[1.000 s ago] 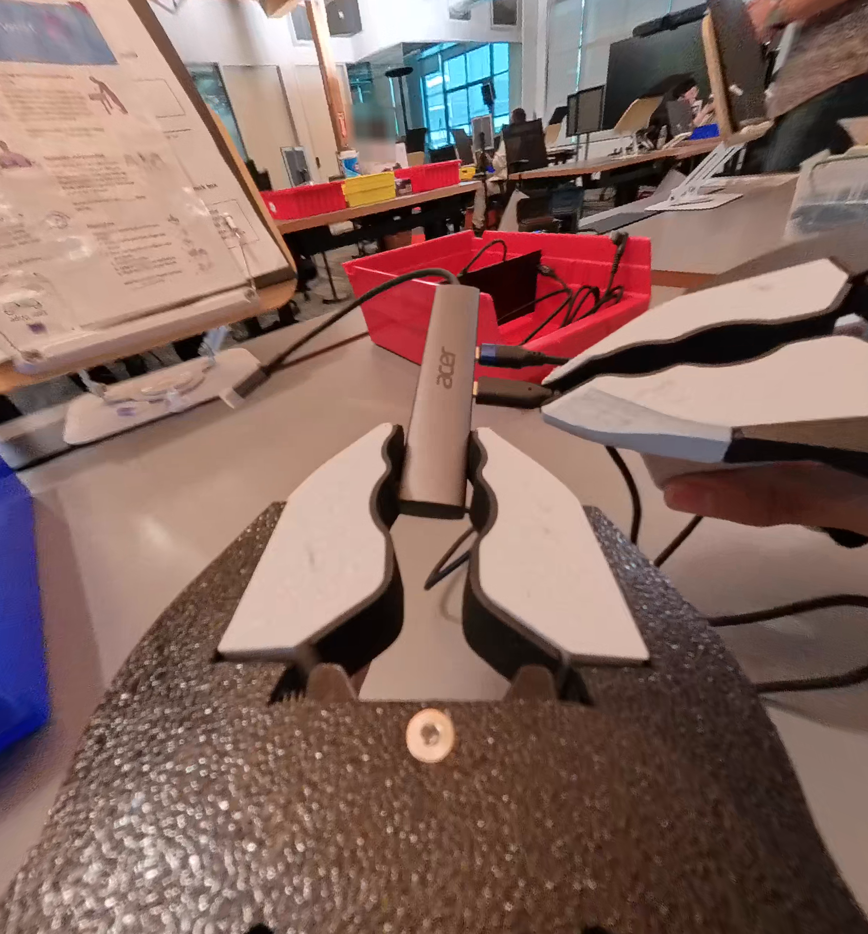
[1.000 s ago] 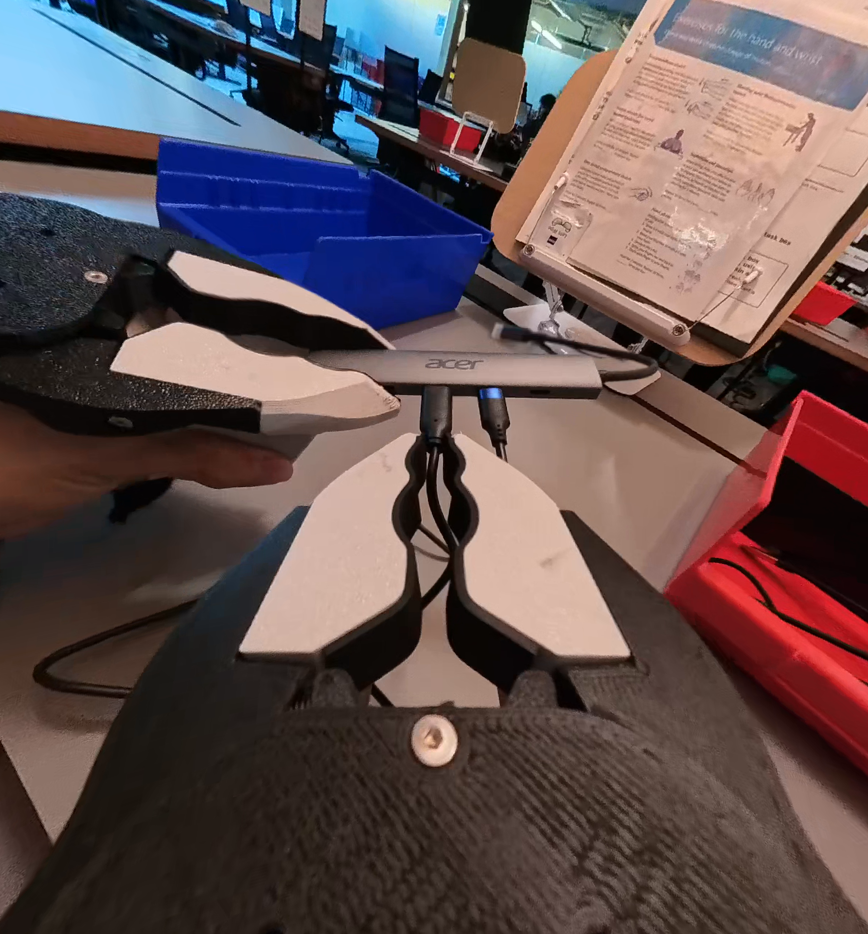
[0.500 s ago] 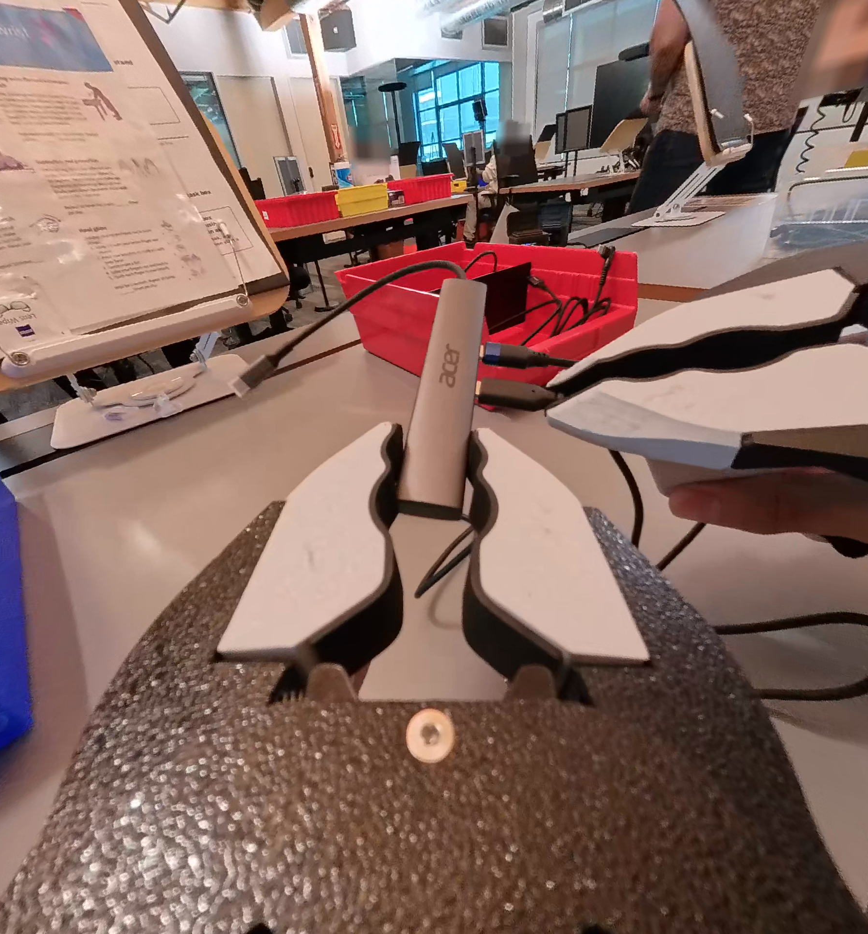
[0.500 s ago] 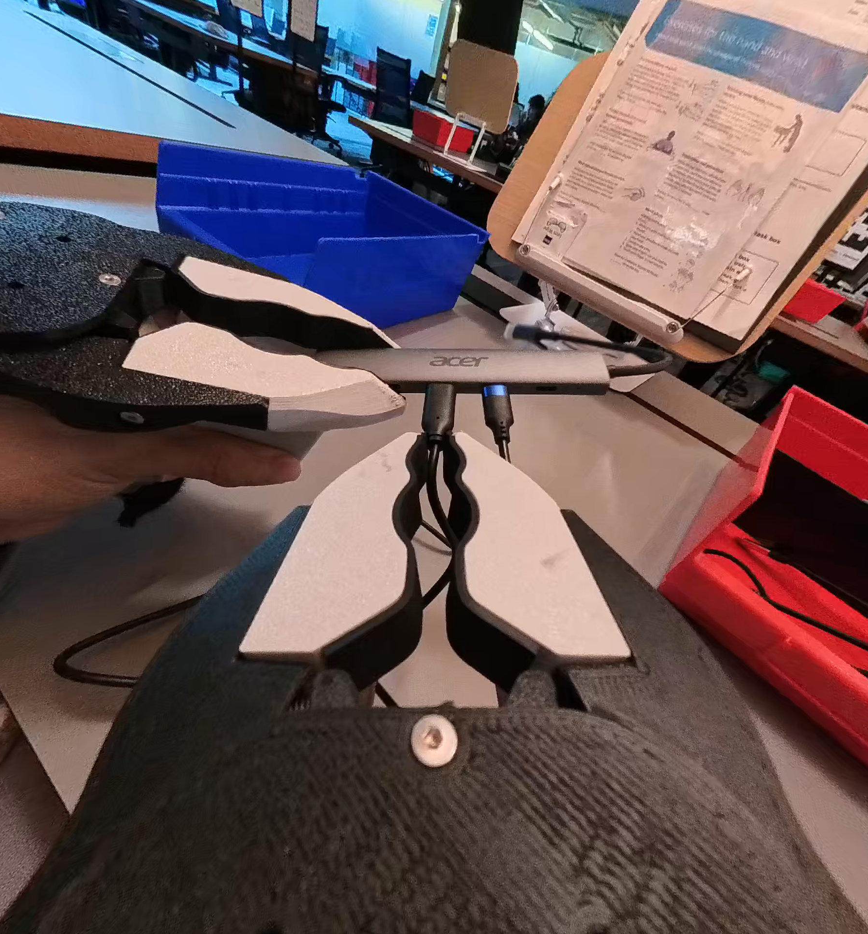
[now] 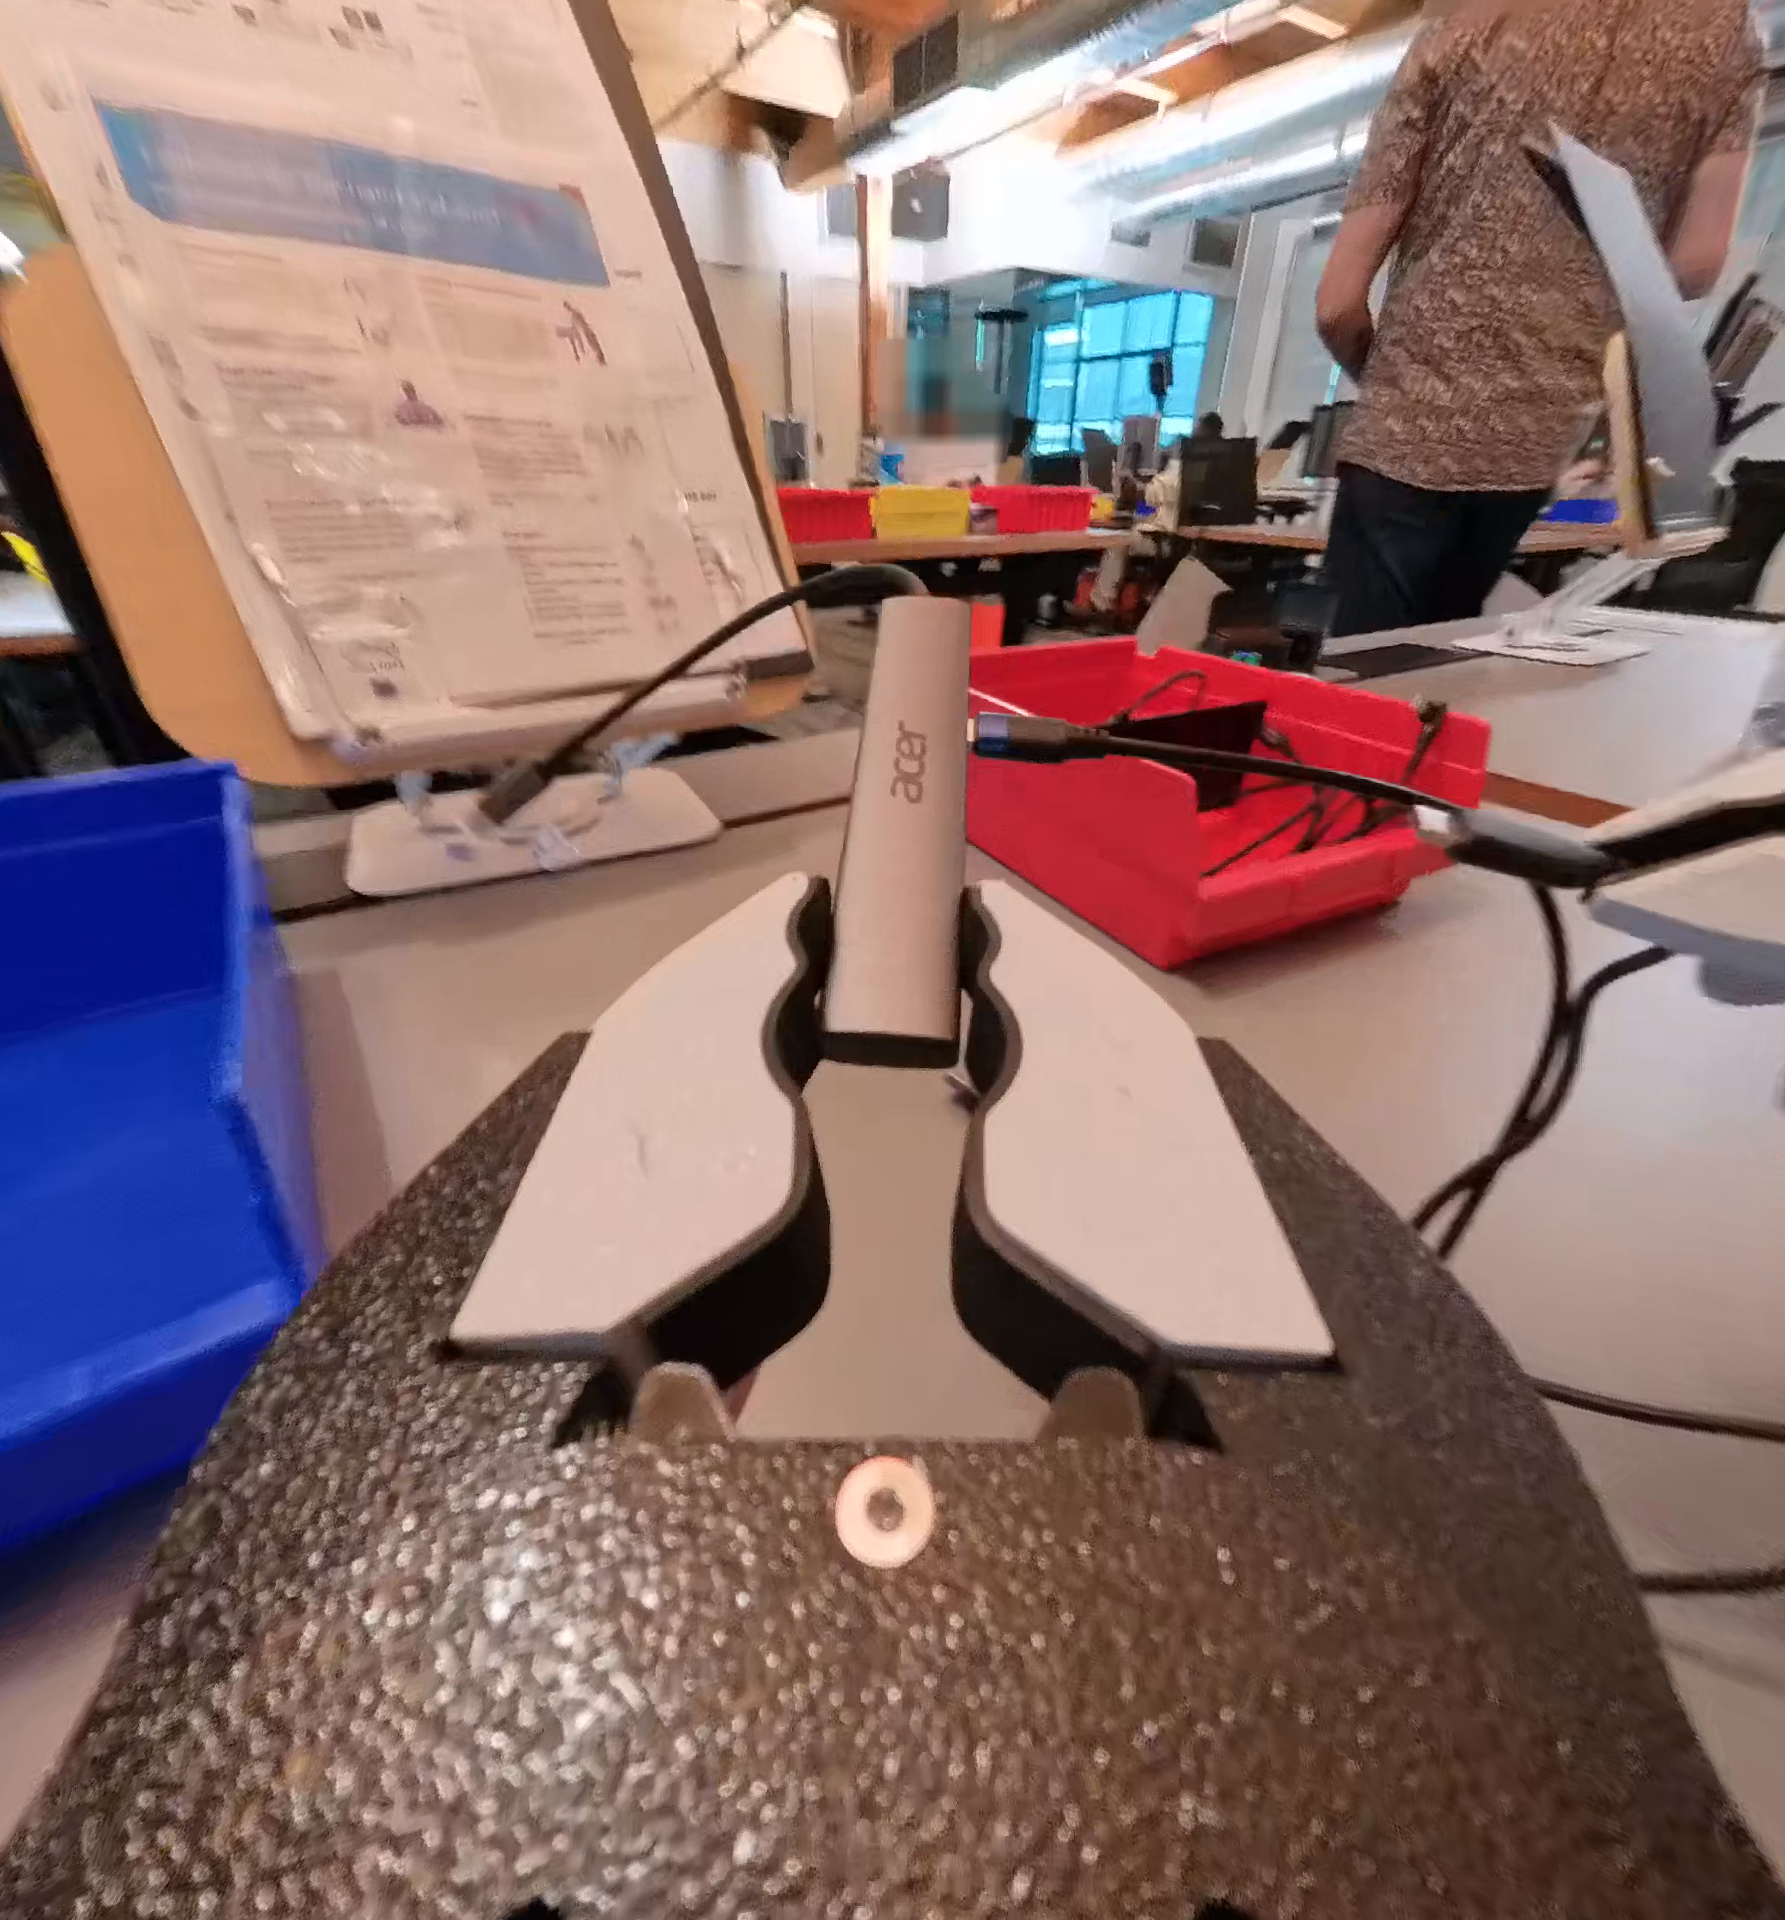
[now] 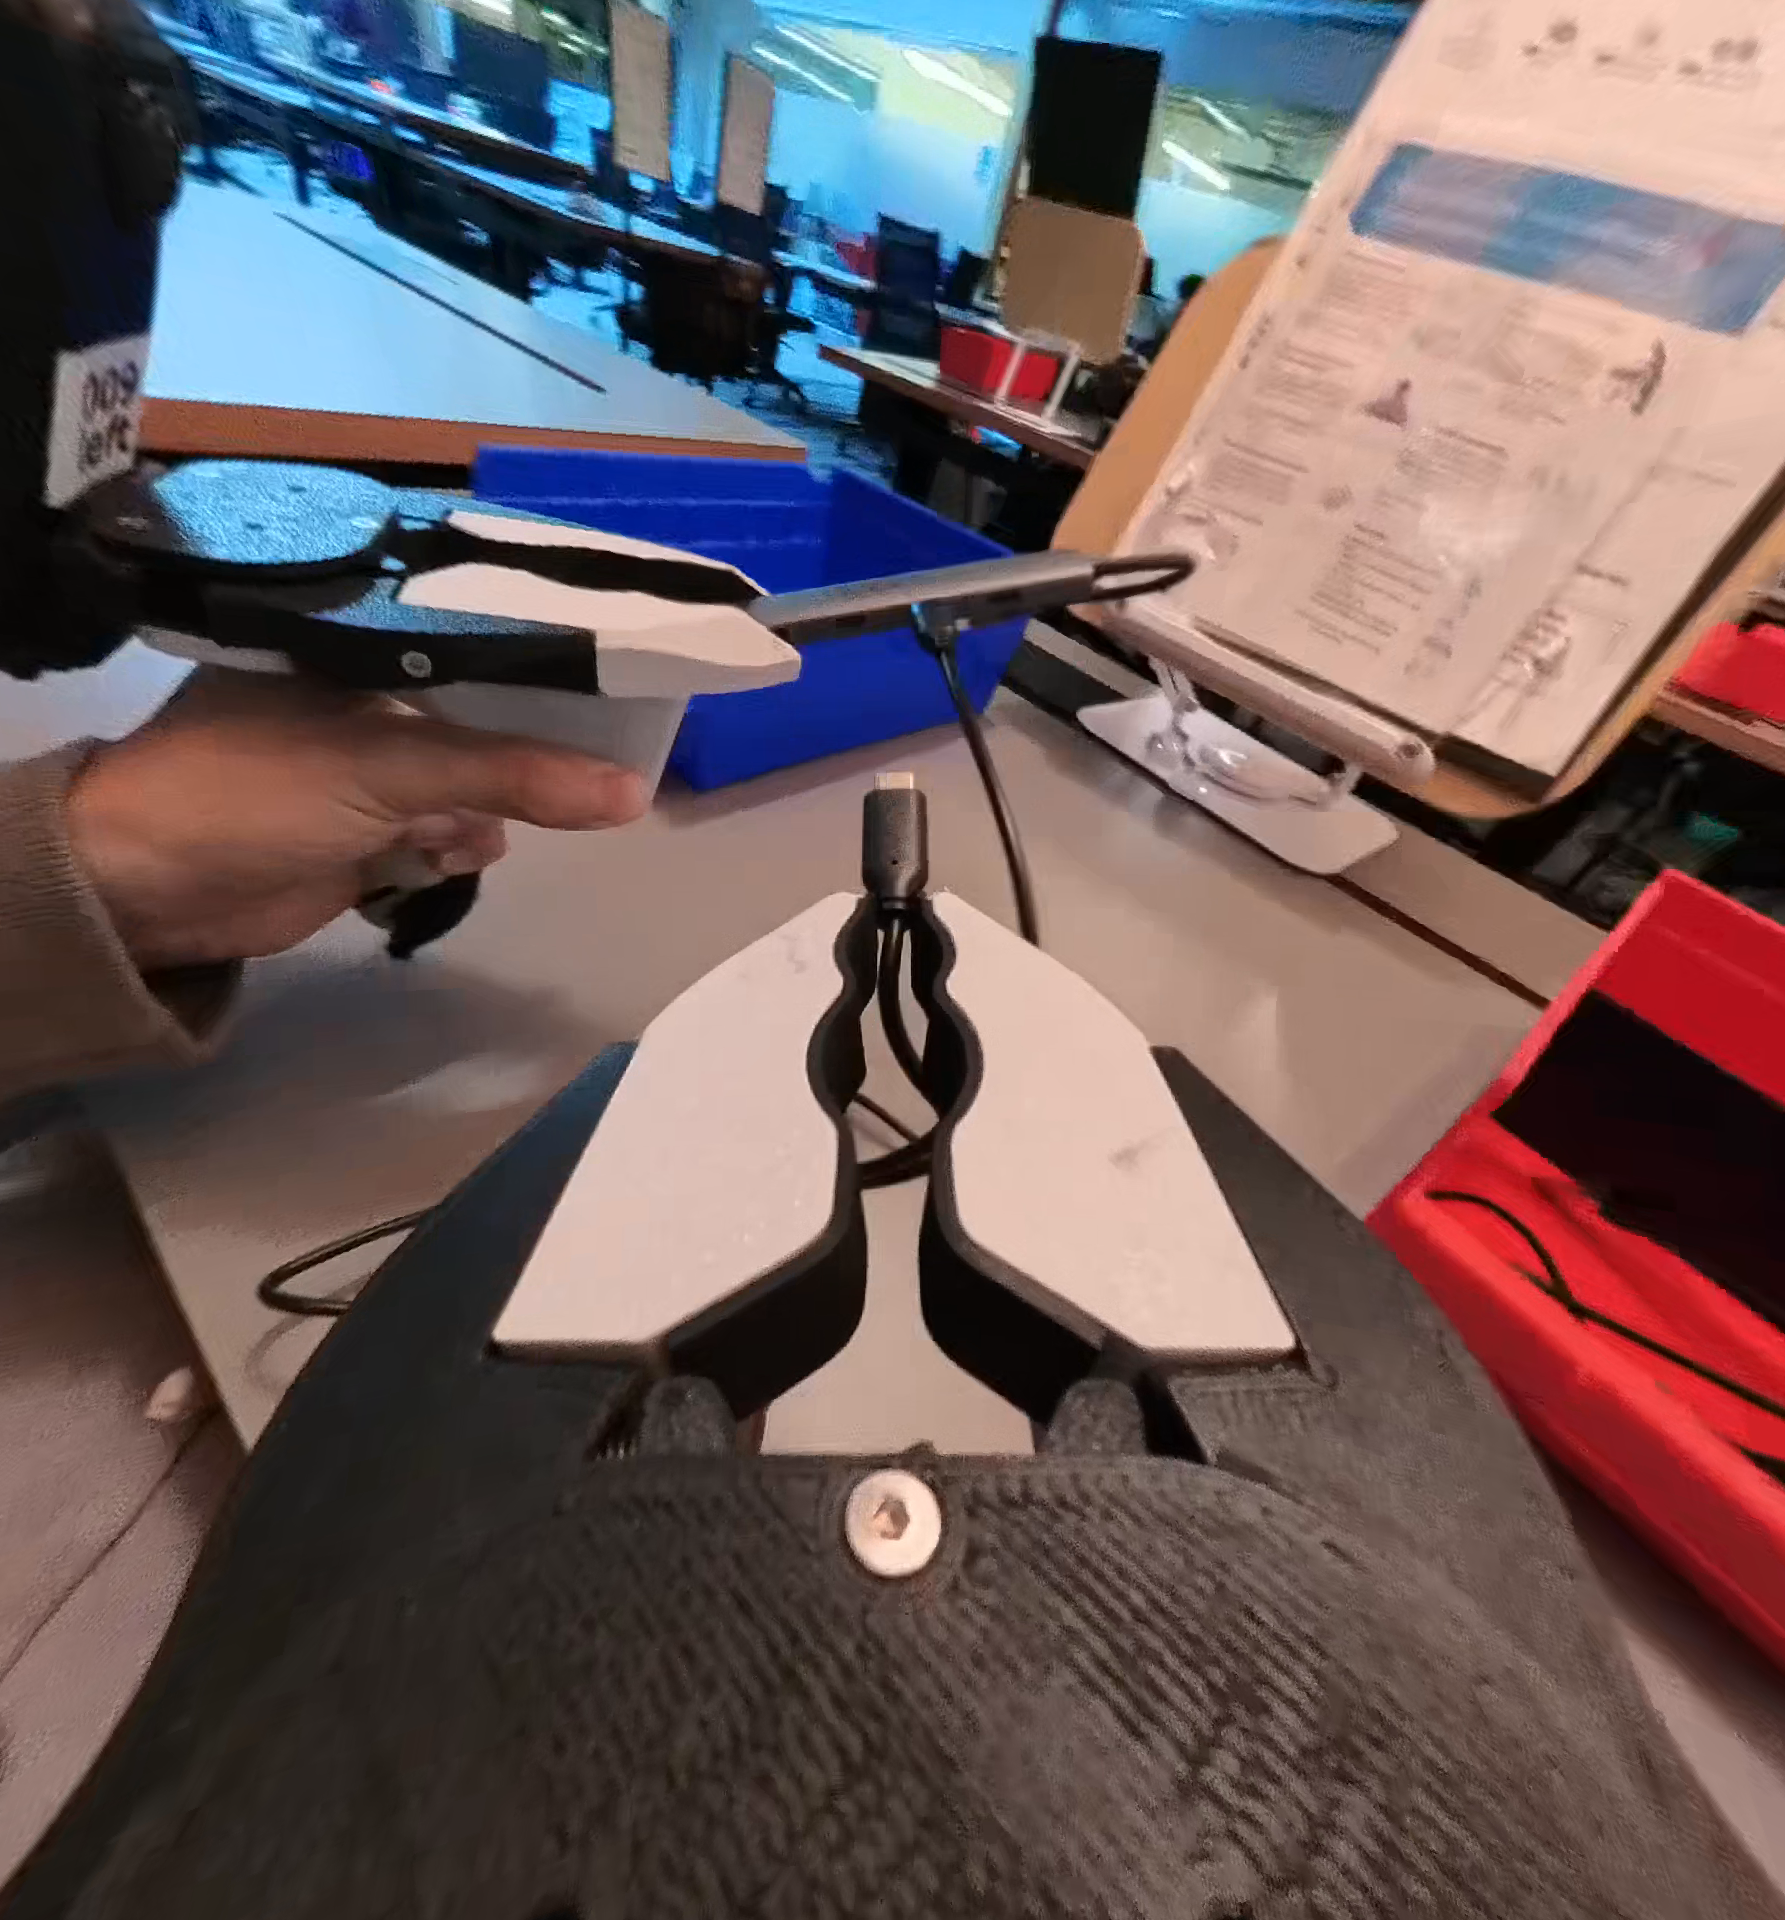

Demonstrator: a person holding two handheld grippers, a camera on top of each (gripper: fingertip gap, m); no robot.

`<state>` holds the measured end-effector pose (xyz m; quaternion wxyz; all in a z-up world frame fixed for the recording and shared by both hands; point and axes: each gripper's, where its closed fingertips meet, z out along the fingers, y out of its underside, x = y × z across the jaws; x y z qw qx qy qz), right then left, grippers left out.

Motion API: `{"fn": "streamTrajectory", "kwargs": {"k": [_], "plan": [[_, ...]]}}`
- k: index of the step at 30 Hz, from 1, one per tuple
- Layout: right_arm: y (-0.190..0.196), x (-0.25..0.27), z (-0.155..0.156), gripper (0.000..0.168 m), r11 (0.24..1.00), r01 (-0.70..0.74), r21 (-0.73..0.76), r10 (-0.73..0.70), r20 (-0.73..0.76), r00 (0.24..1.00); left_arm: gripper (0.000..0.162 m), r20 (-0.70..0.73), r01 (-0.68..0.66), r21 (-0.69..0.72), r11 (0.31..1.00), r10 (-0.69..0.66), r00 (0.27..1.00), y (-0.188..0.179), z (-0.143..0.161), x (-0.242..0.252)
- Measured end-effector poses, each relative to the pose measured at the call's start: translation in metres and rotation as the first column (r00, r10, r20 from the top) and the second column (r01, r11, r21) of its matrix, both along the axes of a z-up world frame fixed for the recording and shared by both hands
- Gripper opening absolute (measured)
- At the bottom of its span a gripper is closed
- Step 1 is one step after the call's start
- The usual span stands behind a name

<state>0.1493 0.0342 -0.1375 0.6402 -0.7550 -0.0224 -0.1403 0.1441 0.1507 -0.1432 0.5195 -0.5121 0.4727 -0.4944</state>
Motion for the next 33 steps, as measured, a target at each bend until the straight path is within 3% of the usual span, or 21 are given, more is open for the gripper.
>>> {"fn": "streamTrajectory", "kwargs": {"k": [1, 5, 9, 11, 14, 17, 19, 22, 24, 28, 33], "plan": [[-0.001, -0.003, 0.005, 0.007, 0.998, -0.043, -0.035, 0.042, -0.013, 0.999, 0.024, 0.016, -0.025, 0.028, 0.999, 0.025, 1.000, 0.002, 0.007, -0.004], [-0.020, -0.001, 0.018, 0.007, 0.992, -0.113, -0.049, 0.111, -0.044, 0.993, 0.024, 0.072, -0.102, -0.009, 0.995, 0.102, 0.992, 0.030, 0.029, -0.020], [-0.043, 0.024, 0.033, 0.007, 0.999, -0.041, 0.029, 0.043, -0.055, 0.998, 0.024, 0.103, -0.208, -0.010, 0.978, 0.208, 0.973, 0.068, 0.041, -0.042], [-0.062, 0.039, 0.060, 0.007, 0.984, 0.014, 0.179, 0.002, -0.089, 0.996, 0.024, 0.128, -0.241, -0.022, 0.970, 0.242, 0.962, 0.081, 0.048, -0.053], [-0.091, 0.055, 0.106, 0.006, 0.888, 0.062, 0.456, 0.055, -0.240, 0.969, 0.024, 0.134, -0.267, -0.003, 0.964, 0.265, 0.955, 0.090, 0.054, -0.060], [-0.063, 0.026, 0.100, 0.007, 0.939, -0.091, 0.331, 0.151, -0.161, 0.975, 0.024, 0.131, -0.169, -0.031, 0.985, 0.172, 0.976, 0.065, 0.052, -0.047], [-0.040, -0.005, 0.099, 0.007, 0.927, -0.224, 0.301, 0.279, -0.154, 0.948, 0.024, 0.105, -0.125, 0.026, 0.992, 0.122, 0.987, 0.041, 0.047, -0.034], [-0.018, -0.022, 0.099, 0.007, 0.908, -0.293, 0.298, 0.345, -0.141, 0.928, 0.024, 0.076, -0.070, 0.063, 0.996, 0.065, 0.995, 0.014, 0.036, -0.021], [-0.020, -0.015, 0.111, 0.007, 0.892, -0.279, 0.355, 0.345, -0.136, 0.929, 0.023, 0.061, -0.080, 0.099, 0.992, 0.074, 0.995, 0.012, 0.032, -0.019], [-0.043, 0.034, 0.144, 0.007, 0.892, -0.146, 0.428, 0.208, -0.103, 0.973, 0.024, 0.091, -0.137, 0.058, 0.989, 0.132, 0.987, 0.035, 0.037, -0.029], [-0.082, 0.081, 0.200, 0.007, 0.884, -0.065, 0.462, 0.107, -0.066, 0.992, 0.024, 0.218, -0.262, -0.005, 0.965, 0.257, 0.942, 0.075, 0.071, -0.064]]}}
